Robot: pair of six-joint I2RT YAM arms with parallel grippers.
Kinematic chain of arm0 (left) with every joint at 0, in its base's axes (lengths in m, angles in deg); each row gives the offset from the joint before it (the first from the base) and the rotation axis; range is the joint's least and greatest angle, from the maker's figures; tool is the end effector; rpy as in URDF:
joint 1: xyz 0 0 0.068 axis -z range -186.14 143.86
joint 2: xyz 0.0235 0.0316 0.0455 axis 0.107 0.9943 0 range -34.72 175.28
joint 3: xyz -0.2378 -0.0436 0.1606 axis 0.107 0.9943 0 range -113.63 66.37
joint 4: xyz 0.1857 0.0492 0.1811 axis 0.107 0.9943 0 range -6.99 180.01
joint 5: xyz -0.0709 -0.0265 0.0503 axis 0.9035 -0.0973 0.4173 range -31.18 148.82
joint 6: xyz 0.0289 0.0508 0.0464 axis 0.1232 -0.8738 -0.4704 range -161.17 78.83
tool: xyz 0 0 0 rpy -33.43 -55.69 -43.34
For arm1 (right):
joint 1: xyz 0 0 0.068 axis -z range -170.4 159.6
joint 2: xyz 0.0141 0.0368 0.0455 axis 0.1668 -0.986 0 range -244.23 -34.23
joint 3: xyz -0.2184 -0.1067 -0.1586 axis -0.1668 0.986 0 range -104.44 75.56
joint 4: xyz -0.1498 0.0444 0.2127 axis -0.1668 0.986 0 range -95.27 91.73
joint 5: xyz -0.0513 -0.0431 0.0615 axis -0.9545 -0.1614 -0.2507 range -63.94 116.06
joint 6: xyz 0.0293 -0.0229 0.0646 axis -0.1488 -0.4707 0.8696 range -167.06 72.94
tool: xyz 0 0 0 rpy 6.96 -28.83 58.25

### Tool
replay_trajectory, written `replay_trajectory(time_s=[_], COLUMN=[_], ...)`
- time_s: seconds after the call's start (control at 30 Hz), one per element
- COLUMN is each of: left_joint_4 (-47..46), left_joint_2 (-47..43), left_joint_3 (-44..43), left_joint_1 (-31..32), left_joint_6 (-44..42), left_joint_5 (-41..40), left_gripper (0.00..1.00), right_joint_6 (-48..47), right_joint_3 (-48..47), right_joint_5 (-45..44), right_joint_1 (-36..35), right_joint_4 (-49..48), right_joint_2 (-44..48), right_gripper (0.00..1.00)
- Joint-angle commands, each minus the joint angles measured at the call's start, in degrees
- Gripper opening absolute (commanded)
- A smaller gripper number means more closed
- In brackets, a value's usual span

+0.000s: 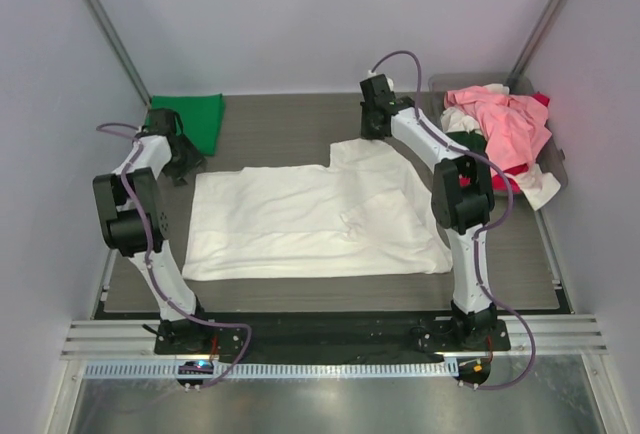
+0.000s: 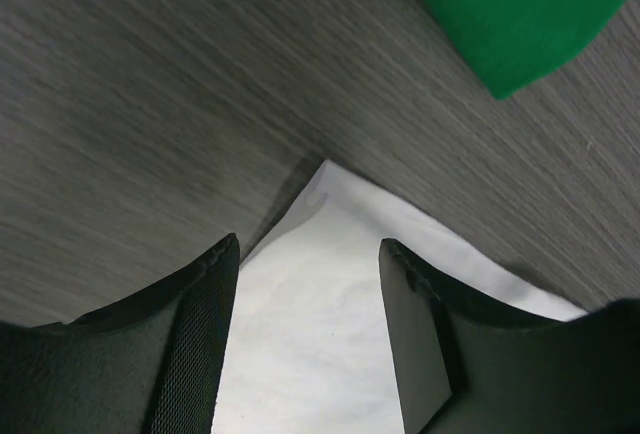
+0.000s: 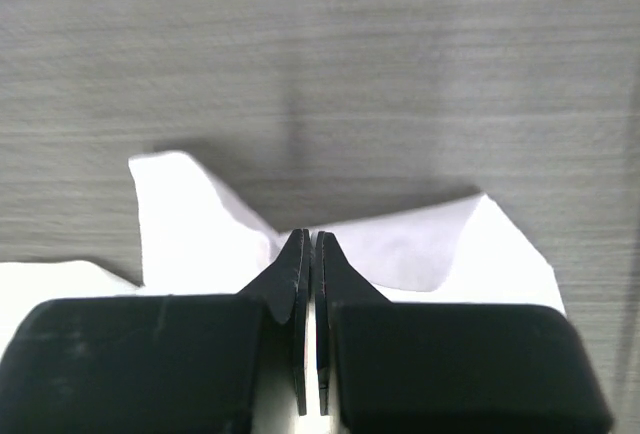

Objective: Fold and stack the t-shirts
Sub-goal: Fold the tshirt

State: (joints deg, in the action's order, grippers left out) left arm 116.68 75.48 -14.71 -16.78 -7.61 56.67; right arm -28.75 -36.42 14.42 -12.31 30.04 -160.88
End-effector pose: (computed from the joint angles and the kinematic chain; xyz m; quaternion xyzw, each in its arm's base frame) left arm 0.4177 0.0808 0.1886 -0.3697 0.8987 -0.0288 0.2342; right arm 0.4966 0.1862 0.2314 0.0053 0.9354 0.0276 0.3525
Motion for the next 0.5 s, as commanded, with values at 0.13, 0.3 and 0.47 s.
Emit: replay_trajectory(time_s=[0.13,0.3,0.47], left_joint_4=[-1.8,-3.1,-5.1], left_joint_2=[5.6,6.5,4.8], left_joint_3=[-6.3,-4.7,-0.7], left_joint_1=[-0.3,0.3,0.8], left_joint_6=[-2.0,-1.9,-1.1], left_joint_5=[0.8,1.0,0.7], left_gripper=[0.53,0.49,0.48], right_joint_6=[0.1,0.3,0.6], right_joint_3=[2.7,3.5,4.0], right_joint_5=[1.6,1.7,0.5], right_joint_1=[-0.1,-0.1,0.0], right_joint_4=[-2.3,-2.8,-2.8], right_joint_2=[3.8,3.7,3.4], right_gripper=[0.01,0.01,0.01])
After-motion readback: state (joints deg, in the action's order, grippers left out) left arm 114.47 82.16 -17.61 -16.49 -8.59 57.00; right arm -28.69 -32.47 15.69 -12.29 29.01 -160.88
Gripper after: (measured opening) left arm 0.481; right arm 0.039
